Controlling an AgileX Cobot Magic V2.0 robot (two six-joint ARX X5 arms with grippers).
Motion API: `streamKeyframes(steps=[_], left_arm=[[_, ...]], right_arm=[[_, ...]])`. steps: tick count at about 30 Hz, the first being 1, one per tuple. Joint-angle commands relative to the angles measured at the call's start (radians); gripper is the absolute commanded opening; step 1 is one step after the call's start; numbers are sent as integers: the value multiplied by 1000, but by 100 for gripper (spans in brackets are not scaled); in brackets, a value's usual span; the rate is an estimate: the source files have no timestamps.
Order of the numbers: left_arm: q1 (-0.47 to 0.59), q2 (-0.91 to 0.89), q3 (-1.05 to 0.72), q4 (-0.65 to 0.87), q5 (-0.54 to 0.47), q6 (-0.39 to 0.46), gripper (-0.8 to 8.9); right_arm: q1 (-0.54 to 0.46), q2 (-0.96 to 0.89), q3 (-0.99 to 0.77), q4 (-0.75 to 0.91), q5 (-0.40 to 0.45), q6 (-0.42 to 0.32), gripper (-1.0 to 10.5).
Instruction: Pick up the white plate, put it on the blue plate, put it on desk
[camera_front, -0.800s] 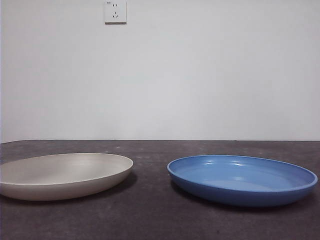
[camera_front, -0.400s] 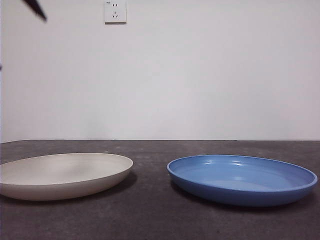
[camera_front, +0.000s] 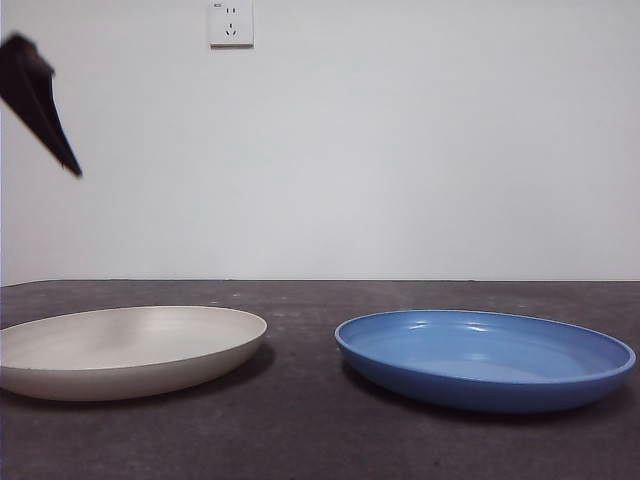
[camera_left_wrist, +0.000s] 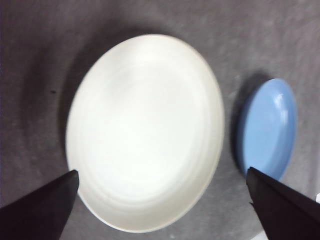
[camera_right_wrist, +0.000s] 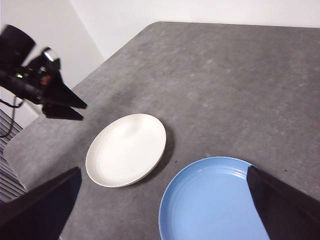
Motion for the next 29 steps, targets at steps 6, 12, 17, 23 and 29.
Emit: streamKeyframes(steps=[6,12,17,23,29], left_arm=[[1,144,21,25,-56,45,623],[0,192,21,44,-76,46,623],[-6,232,21,60,-74,45,623],[-22,266,21,72,-74,45,621],[-40,303,21,84,-74,45,612]], right_arm=[[3,4,16,3,0,5,635],[3,4,16,4,0,4,636],[3,4,16,6,0,3,635],[3,4,16,7,1,3,635],[3,4,16,7,1,3,635]])
